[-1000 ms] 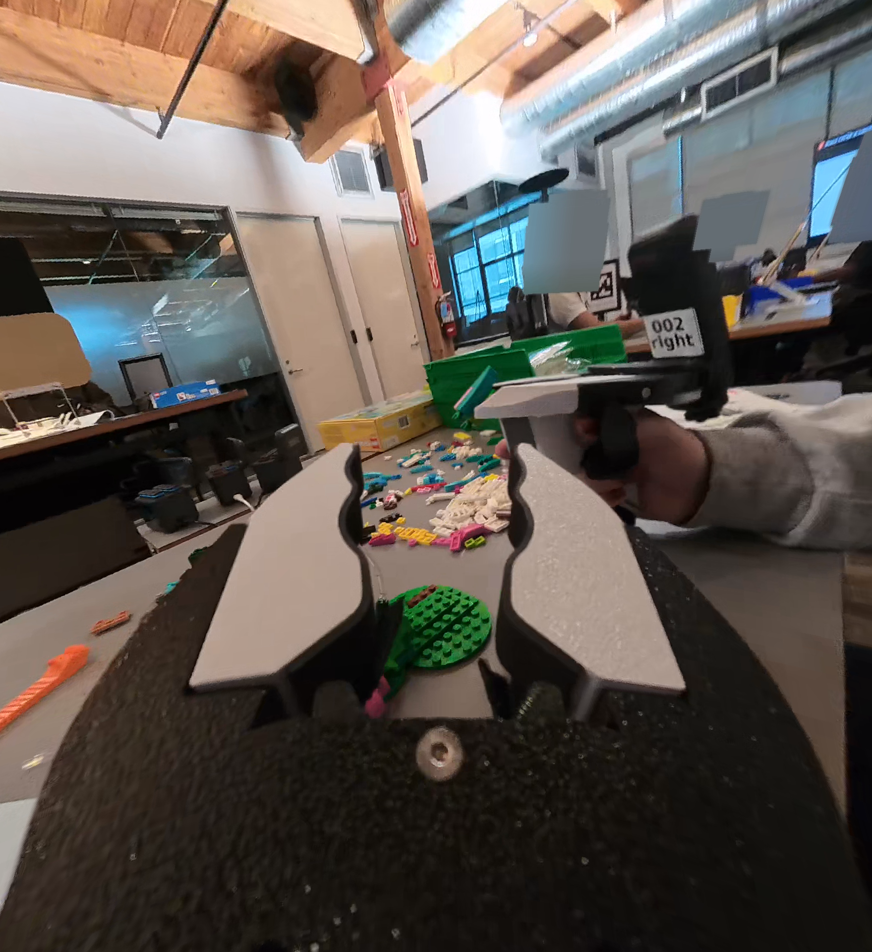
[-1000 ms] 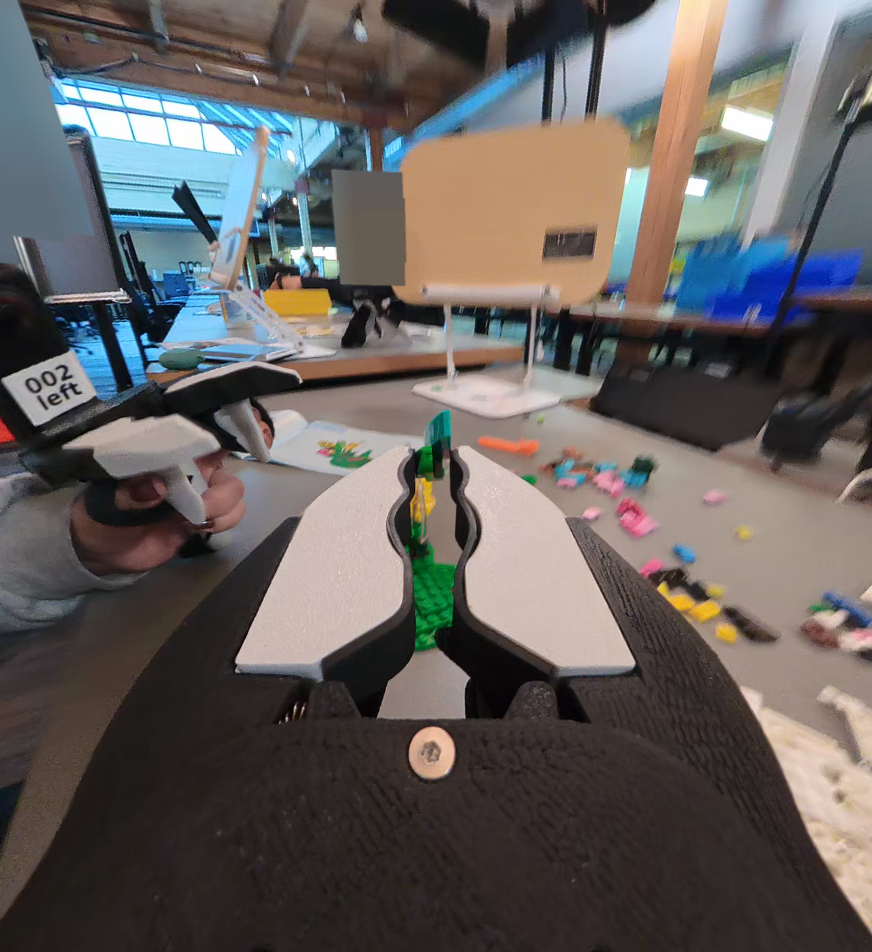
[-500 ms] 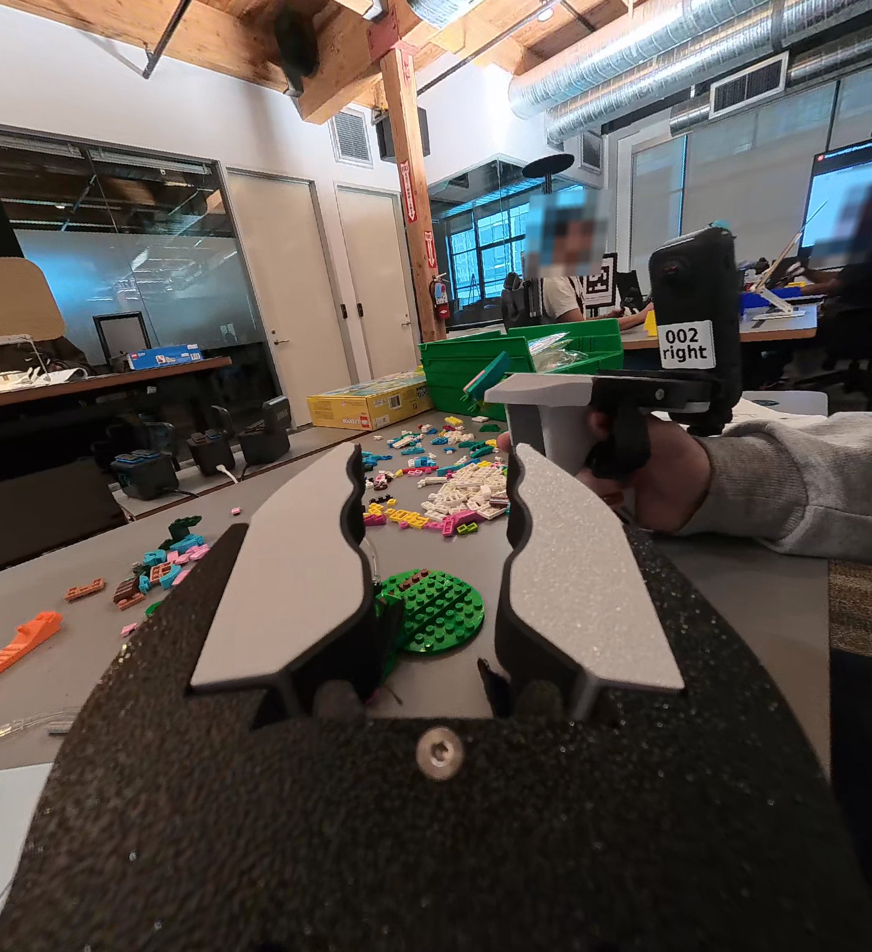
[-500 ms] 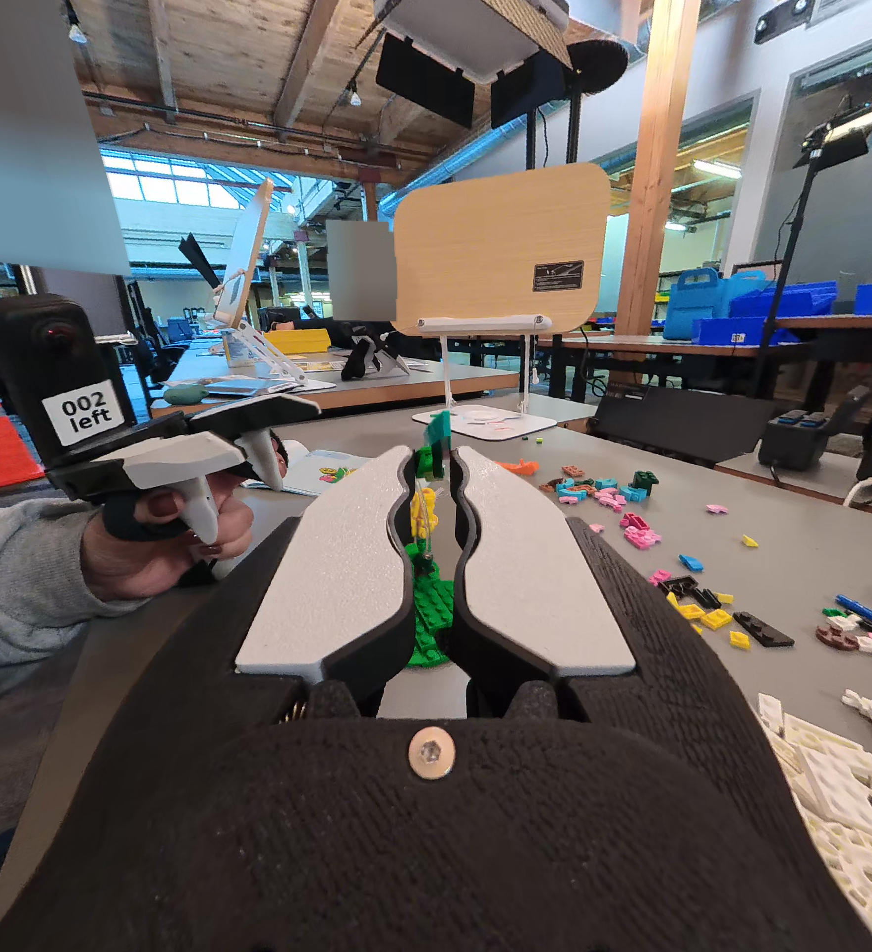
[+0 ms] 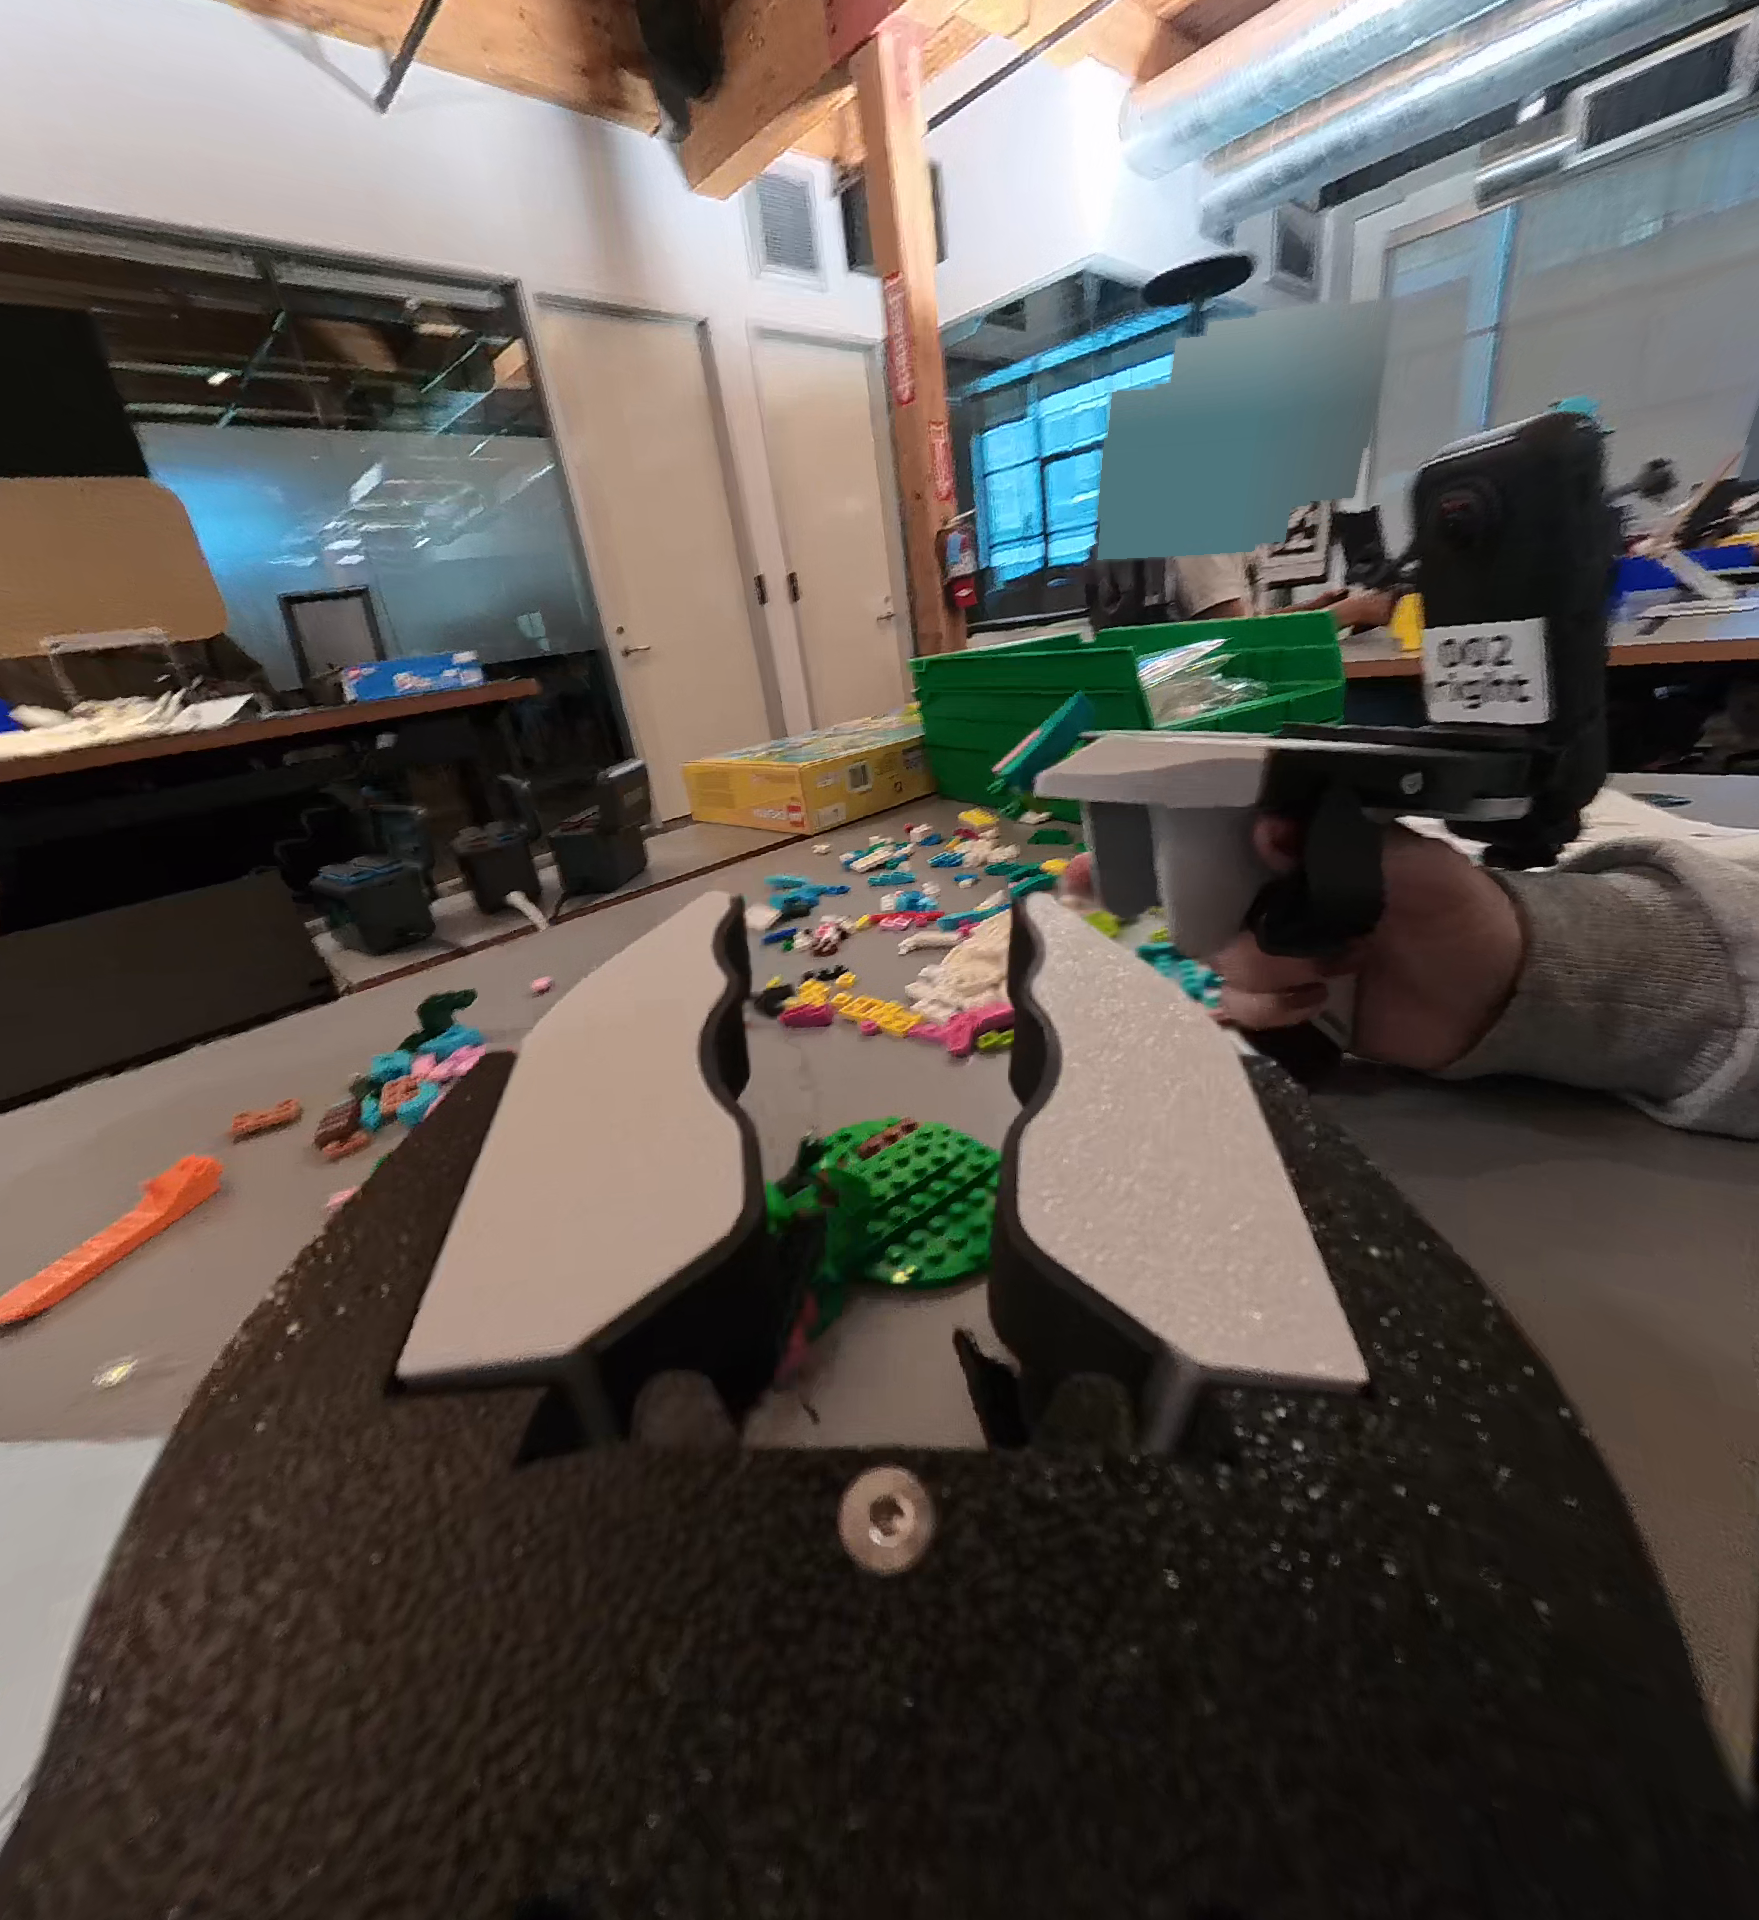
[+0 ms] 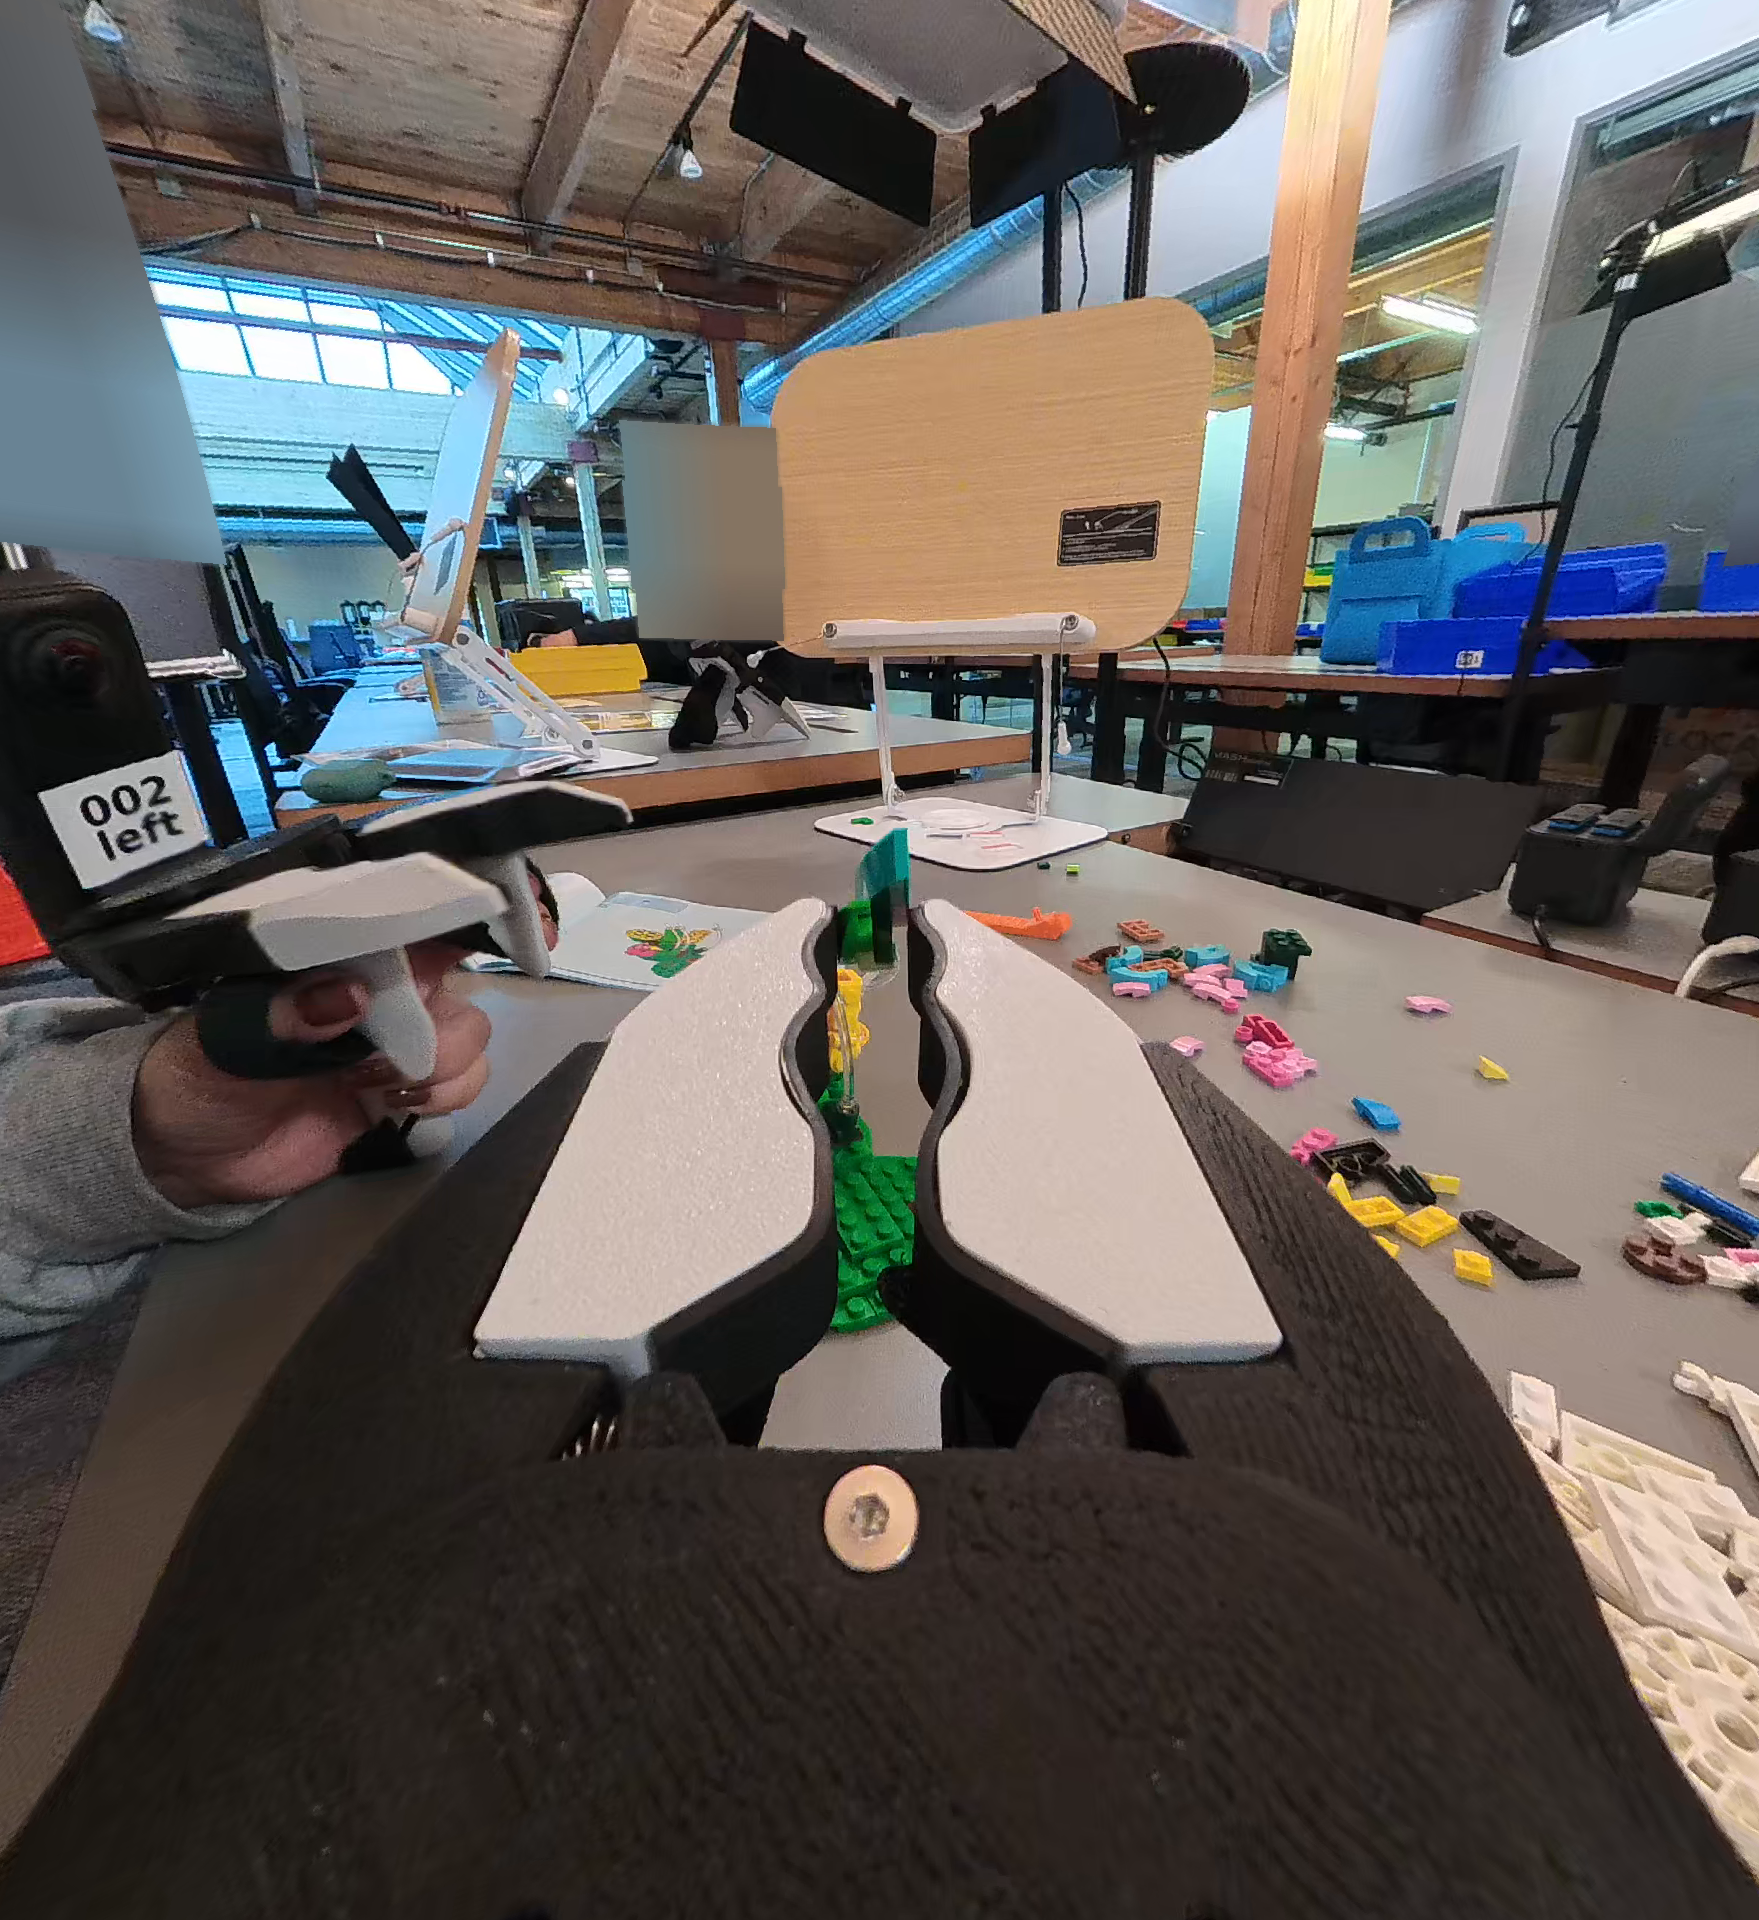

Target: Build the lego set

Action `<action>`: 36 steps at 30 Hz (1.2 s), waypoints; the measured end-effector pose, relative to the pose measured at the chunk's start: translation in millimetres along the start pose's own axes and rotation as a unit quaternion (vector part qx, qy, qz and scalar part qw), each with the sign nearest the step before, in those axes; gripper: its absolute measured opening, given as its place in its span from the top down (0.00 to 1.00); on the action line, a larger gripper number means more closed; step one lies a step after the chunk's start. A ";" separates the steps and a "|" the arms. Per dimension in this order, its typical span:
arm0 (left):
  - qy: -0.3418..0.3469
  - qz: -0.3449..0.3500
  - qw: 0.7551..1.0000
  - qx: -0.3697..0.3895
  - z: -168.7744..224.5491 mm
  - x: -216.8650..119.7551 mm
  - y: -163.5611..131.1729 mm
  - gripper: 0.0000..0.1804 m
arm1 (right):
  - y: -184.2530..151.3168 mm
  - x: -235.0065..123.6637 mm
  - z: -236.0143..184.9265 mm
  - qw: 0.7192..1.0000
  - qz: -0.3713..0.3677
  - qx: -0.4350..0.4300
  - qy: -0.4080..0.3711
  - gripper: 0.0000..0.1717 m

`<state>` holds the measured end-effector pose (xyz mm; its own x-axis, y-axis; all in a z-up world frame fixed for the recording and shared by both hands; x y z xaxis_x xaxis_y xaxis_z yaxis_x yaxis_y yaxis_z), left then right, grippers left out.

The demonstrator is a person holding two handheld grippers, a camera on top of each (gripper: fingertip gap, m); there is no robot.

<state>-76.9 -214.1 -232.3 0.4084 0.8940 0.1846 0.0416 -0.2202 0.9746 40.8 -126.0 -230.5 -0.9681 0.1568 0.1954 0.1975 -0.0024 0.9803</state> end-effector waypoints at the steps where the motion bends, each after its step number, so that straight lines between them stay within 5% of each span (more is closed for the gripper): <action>1: 0.014 -0.010 1.000 -0.003 -3.7 0.2 -2.2 0.73 | -0.4 0.1 0.4 1.000 -0.002 0.000 -0.002 0.94; 36: 0.003 -0.030 0.999 0.014 0.5 2.8 -5.0 0.75 | -6.3 1.8 -1.1 1.000 -0.027 -0.004 0.005 0.94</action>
<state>-75.5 -210.7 -236.7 0.3988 0.9082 0.1272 0.0912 -0.1773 0.9799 37.6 -126.8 -236.3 -0.9788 0.1476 0.1417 0.1431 -0.0012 0.9897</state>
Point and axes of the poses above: each gripper's, where its closed fingertips meet, x out along the fingers, y out of its top, z = x × y across the jaws, the point moved 4 cm from there along -x, back along the fingers, and after that the axes turned 1 degree about y, right-handed, at the moved point
